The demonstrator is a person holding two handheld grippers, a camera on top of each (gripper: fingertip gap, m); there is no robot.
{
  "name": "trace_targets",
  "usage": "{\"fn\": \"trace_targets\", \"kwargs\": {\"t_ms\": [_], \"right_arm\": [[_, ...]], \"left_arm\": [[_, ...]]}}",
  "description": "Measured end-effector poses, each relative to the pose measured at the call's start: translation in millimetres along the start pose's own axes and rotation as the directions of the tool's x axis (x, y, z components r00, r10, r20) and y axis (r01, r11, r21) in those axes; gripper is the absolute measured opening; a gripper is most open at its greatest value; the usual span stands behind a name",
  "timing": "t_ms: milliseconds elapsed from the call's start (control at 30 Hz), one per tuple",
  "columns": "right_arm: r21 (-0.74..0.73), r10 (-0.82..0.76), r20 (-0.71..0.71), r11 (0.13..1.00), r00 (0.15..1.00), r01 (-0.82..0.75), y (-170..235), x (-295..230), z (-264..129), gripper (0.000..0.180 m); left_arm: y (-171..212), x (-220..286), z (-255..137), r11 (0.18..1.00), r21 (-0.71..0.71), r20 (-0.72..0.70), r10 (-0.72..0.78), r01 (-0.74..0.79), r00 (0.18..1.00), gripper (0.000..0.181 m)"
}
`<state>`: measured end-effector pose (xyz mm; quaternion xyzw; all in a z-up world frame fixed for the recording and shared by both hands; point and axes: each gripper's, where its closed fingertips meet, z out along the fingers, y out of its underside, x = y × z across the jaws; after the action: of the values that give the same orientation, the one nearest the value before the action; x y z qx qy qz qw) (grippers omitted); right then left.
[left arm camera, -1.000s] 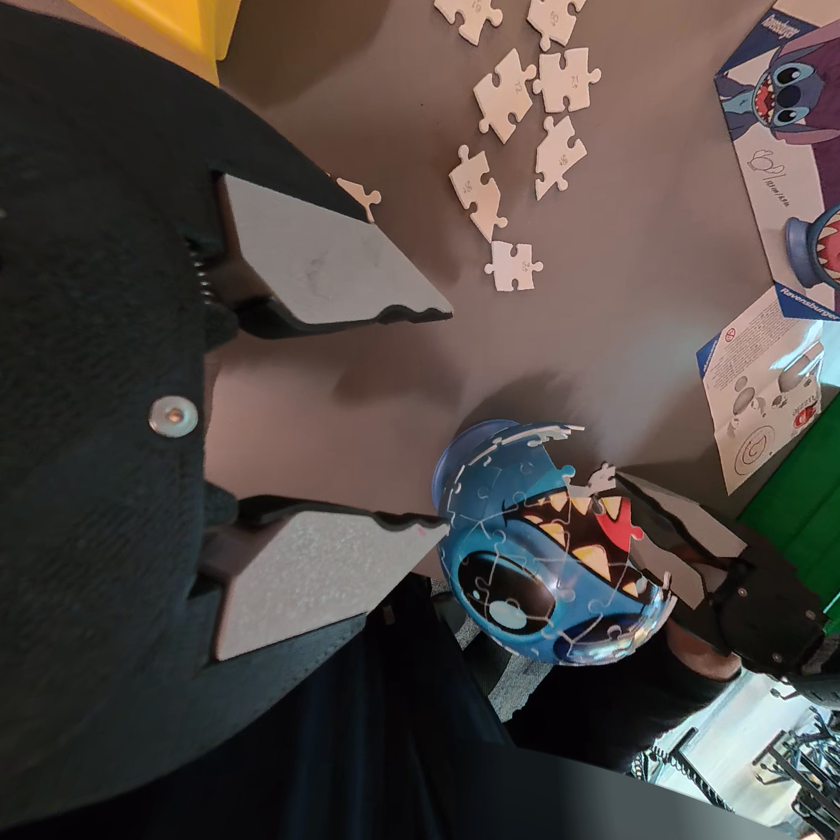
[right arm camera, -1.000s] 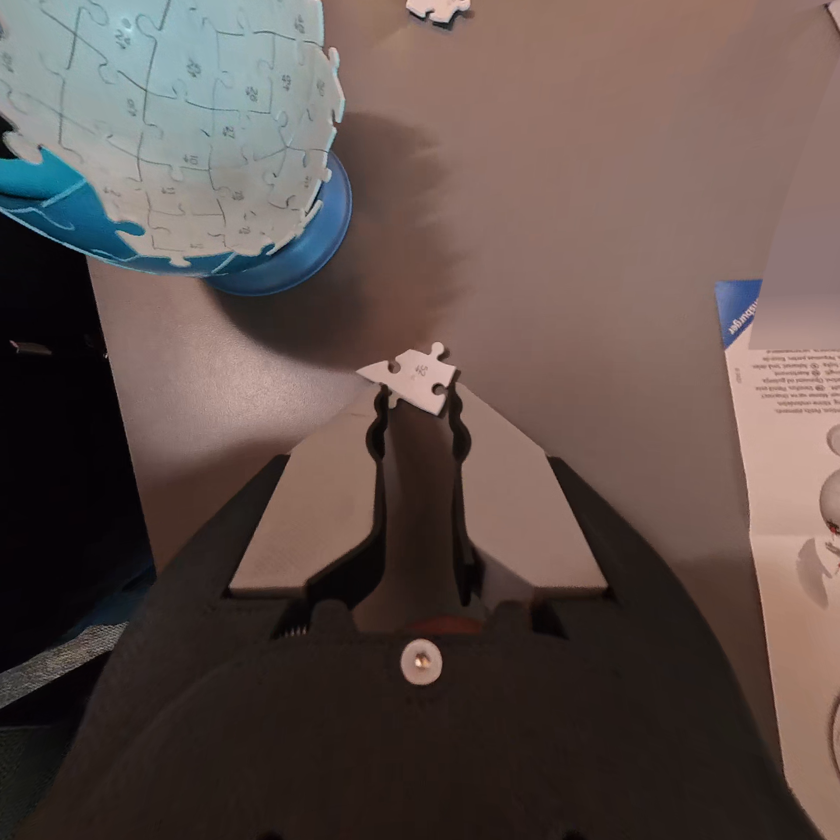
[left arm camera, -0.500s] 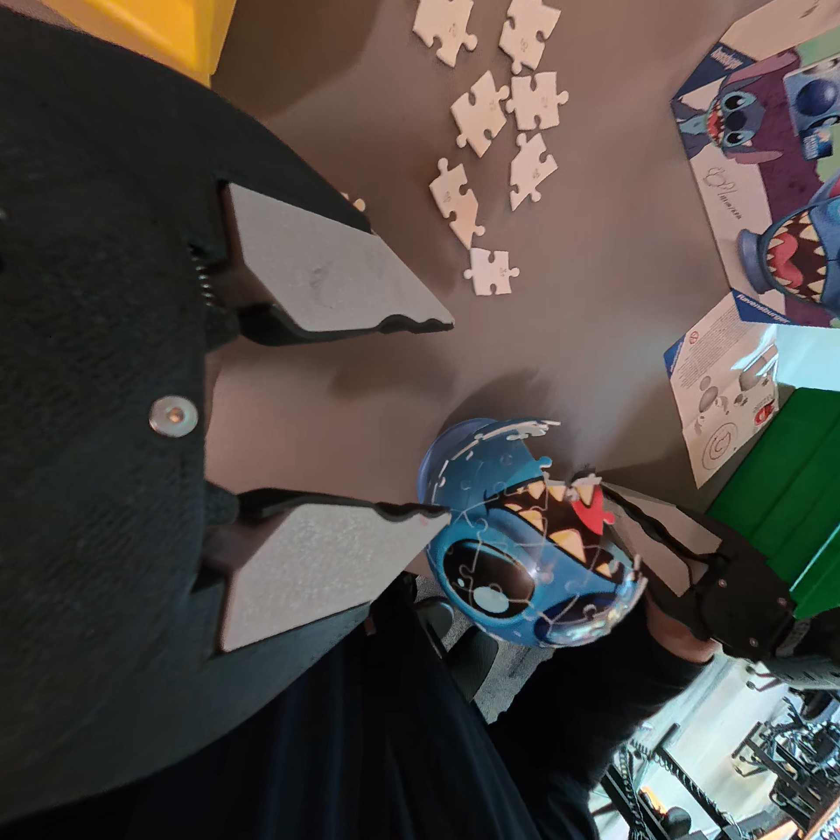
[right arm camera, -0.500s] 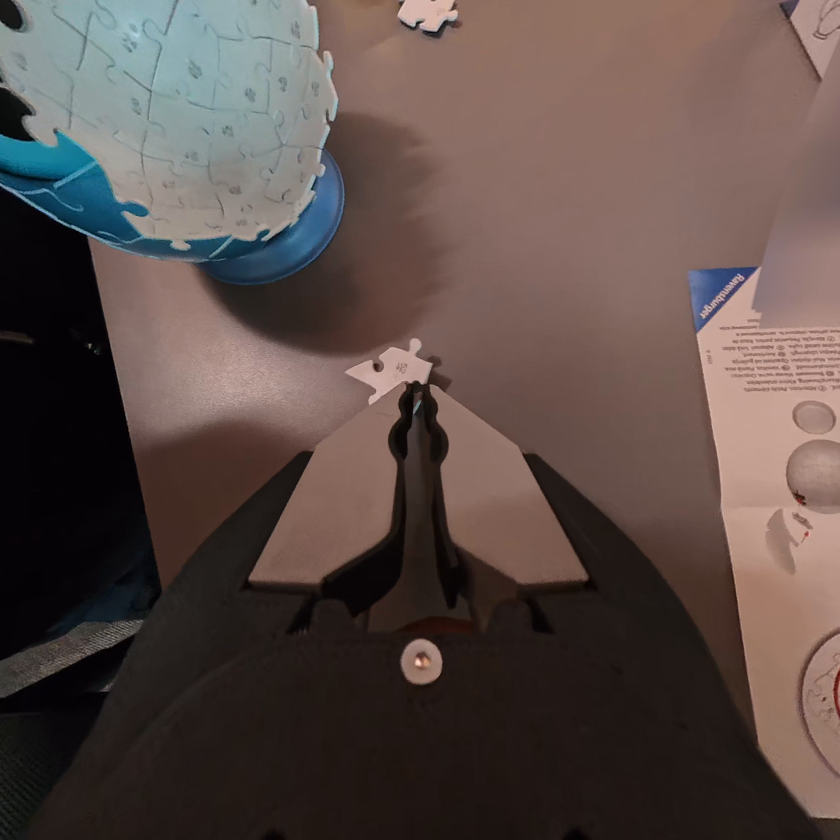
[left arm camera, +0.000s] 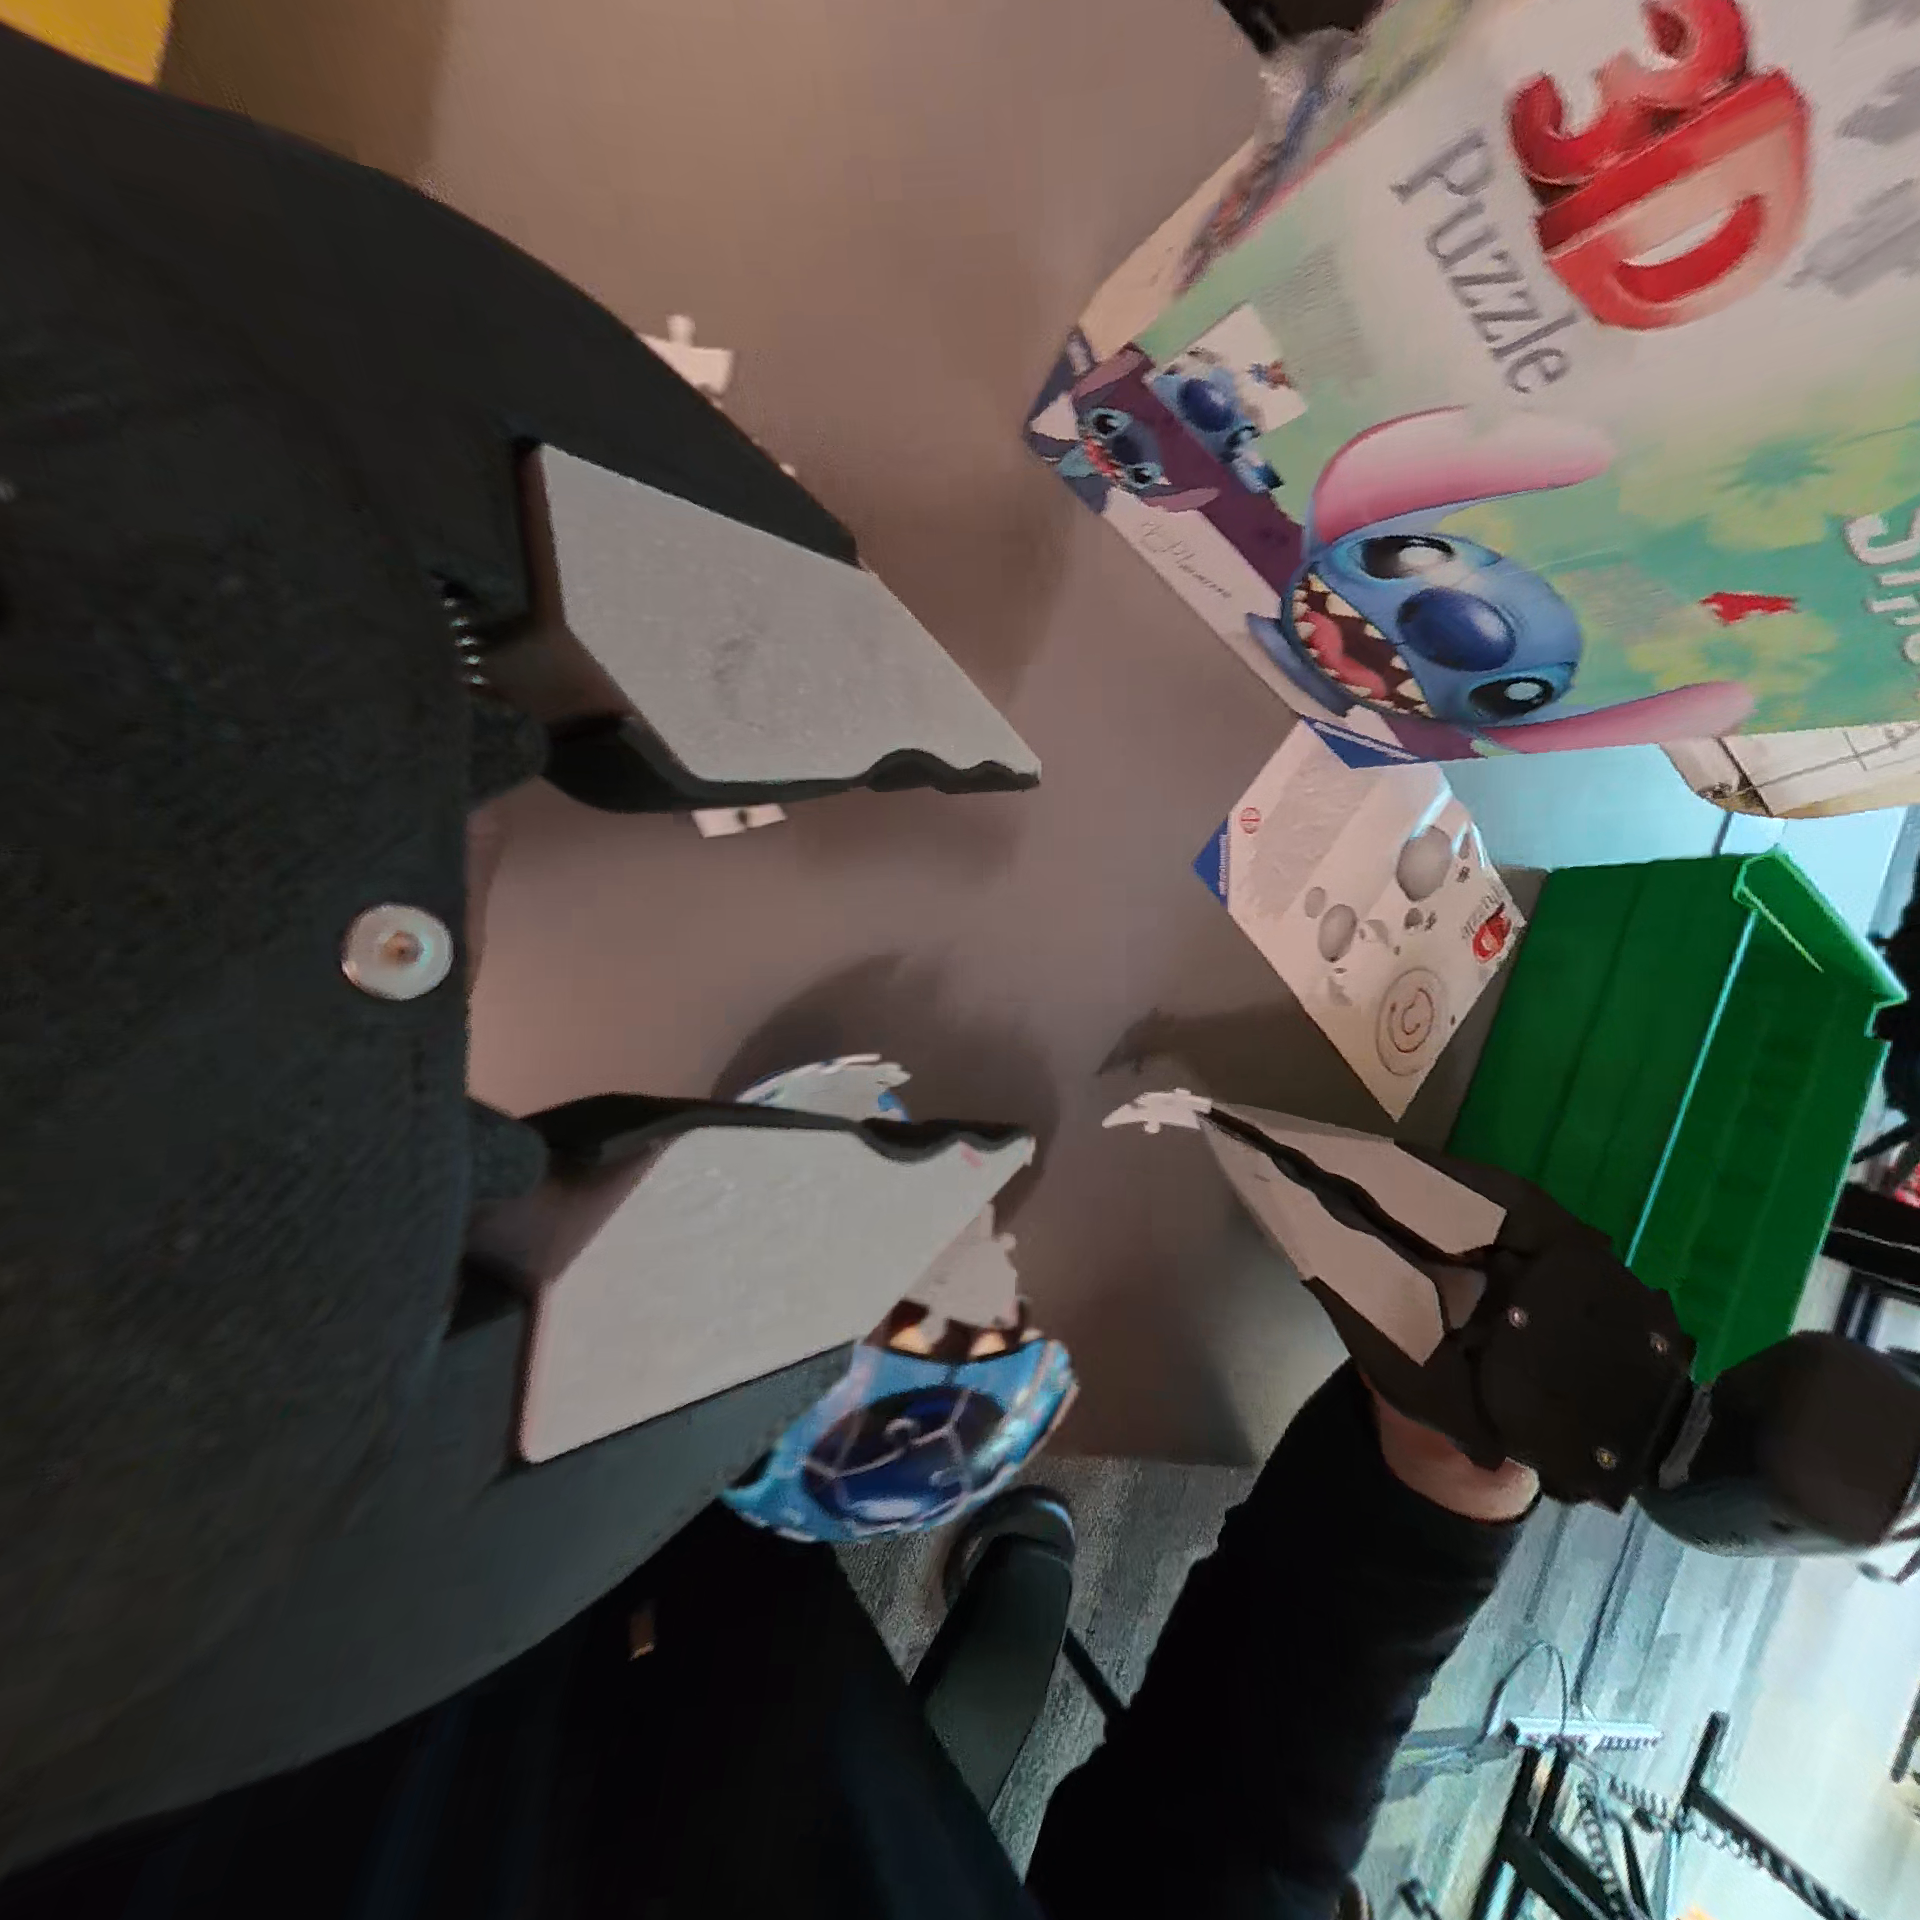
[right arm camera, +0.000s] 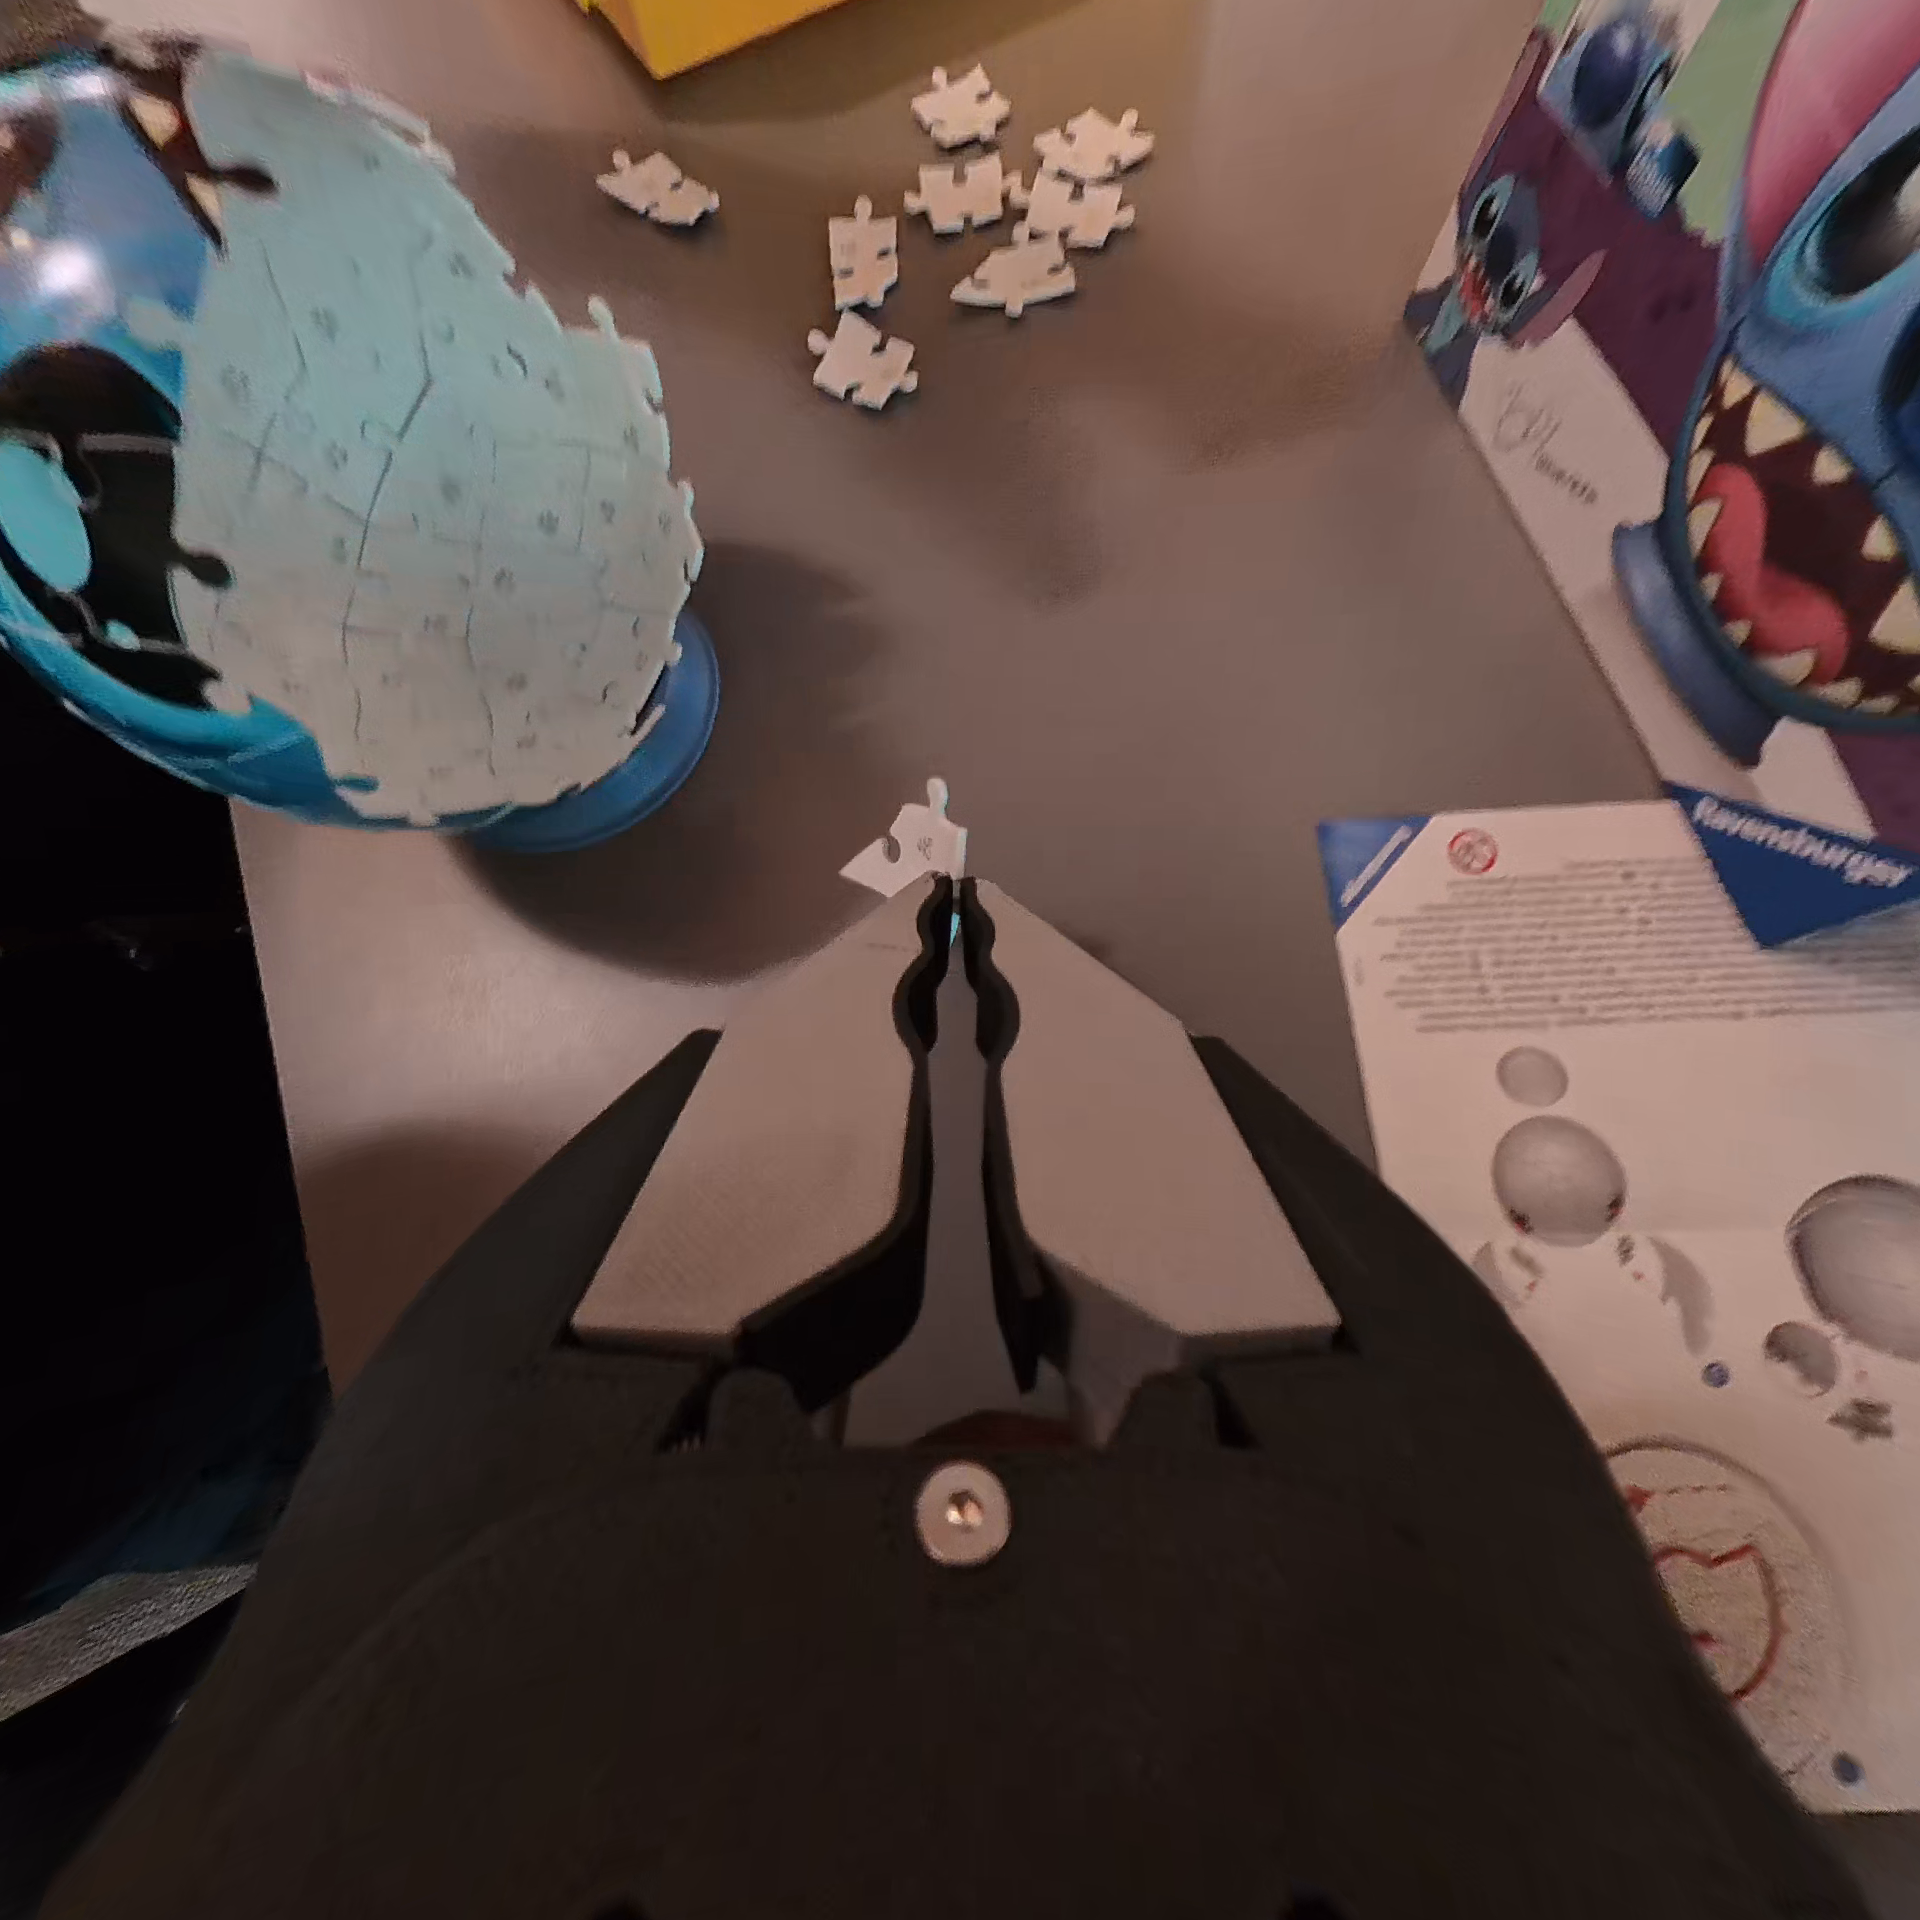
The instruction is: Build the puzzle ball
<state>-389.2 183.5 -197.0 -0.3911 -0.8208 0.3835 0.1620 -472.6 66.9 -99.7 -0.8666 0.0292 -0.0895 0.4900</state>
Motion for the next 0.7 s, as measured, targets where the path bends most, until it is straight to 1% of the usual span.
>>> {"fn": "trace_targets", "kwargs": {"t_ms": [67,100,200,300,400,500,567,700], "right_arm": [[0.016,-0.023,-0.005,1.0,1.0,0.023,-14,4,0,0.0],[0.022,-0.036,-0.007,0.999,0.999,0.036,-22,5,1,0.0],[0.039,-0.073,-0.001,0.997,0.997,0.073,-40,6,5,0.0],[0.048,-0.097,0.002,0.994,0.995,0.097,-52,7,11,0.0],[0.06,-0.109,0.007,0.992,0.994,0.108,-58,8,14,0.0],[0.069,-0.11,0.01,0.992,0.994,0.109,-61,10,16,0.0],[0.073,-0.109,0.012,0.991,0.994,0.108,-62,12,16,0.0],[0.079,-0.11,0.024,0.991,0.994,0.108,-65,14,20,0.0]], "left_arm": [[-11,0,20,0.999,-0.027,-0.029,0.026,-0.026,0.999,0.054],[-13,1,31,0.998,-0.053,-0.047,0.04,-0.042,0.998,0.054],[-12,7,64,0.986,-0.139,-0.099,0.083,-0.097,0.992,0.05],[-6,4,87,0.969,-0.212,-0.124,0.106,-0.131,0.987,0.049],[-3,5,98,0.964,-0.236,-0.172,0.083,-0.123,0.982,0.046],[2,7,104,0.959,-0.256,-0.22,0.065,-0.122,0.973,0.039],[7,8,108,0.954,-0.274,-0.237,0.059,-0.125,0.97,0.038],[9,9,114,0.956,-0.267,-0.269,0.043,-0.117,0.962,0.031]]}}
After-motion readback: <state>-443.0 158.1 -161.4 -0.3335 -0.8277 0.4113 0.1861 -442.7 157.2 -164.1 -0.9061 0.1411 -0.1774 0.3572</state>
